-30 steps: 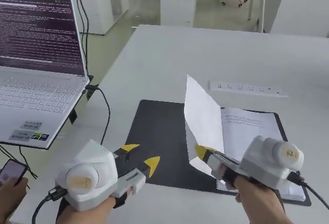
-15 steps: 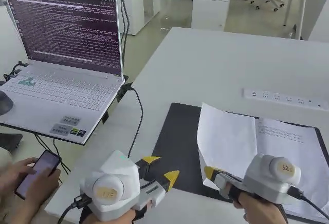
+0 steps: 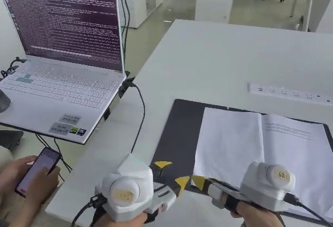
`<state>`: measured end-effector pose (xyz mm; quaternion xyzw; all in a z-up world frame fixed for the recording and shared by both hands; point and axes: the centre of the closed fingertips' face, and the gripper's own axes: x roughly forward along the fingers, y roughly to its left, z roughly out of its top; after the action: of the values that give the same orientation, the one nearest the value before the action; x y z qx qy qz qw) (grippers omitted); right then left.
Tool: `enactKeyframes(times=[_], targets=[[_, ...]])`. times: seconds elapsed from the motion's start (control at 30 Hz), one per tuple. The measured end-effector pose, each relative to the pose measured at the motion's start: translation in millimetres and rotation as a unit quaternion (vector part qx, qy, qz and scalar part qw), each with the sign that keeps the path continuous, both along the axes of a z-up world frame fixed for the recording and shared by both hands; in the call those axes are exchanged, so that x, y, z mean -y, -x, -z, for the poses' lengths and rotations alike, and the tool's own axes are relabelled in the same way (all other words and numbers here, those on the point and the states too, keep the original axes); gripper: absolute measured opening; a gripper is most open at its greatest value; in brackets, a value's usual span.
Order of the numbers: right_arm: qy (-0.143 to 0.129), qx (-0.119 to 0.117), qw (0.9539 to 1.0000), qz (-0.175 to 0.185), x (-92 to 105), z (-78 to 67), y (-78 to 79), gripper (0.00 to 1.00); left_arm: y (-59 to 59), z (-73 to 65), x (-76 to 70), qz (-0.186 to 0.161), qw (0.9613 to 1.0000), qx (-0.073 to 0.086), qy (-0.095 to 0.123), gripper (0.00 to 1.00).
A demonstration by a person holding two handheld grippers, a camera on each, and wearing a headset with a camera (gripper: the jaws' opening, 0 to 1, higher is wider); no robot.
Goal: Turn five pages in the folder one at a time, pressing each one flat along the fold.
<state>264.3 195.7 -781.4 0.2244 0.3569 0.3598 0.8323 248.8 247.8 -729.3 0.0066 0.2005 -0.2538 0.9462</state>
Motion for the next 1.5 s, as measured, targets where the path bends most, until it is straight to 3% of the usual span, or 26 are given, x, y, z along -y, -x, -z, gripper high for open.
enactKeyframes(times=[0.13,0.43,0.57,0.67,0.7,0.73,1.13,1.5], targets=[[-0.003,0.008,0.9996,0.028,29.7,-7.0,-9.3,0.15,-7.5,7.5,15.1,0.014,0.9999,-0.007,-0.003,0.26],[-0.015,0.033,0.9949,0.094,97.4,-33.5,-42.5,0.14,-28.2,51.0,52.7,0.047,0.9979,-0.040,-0.022,0.25],[-0.018,0.039,0.9928,0.112,117.9,-41.0,-52.9,0.13,-33.7,72.9,62.2,0.051,0.9964,-0.058,-0.033,0.25],[-0.019,0.042,0.9916,0.121,127.7,-43.4,-59.6,0.13,-34.2,88.2,61.6,0.044,0.9953,-0.078,-0.038,0.24],[-0.019,0.042,0.9914,0.123,130.7,-43.8,-62.1,0.13,-39.6,80.3,62.8,0.048,0.9974,-0.042,-0.035,0.22],[-0.019,0.041,0.9913,0.124,132.3,-44.0,-63.8,0.12,-34.7,85.3,59.6,0.032,0.9968,-0.069,-0.026,0.22],[-0.028,0.036,0.9926,0.112,126.9,-34.8,-86.1,0.11,-37.4,86.5,53.6,0.029,0.9980,-0.048,-0.027,0.14],[-0.043,0.010,0.9917,0.121,124.9,-25.4,-124.8,0.04,-39.4,85.4,53.2,0.020,0.9986,-0.045,-0.019,0.12]])
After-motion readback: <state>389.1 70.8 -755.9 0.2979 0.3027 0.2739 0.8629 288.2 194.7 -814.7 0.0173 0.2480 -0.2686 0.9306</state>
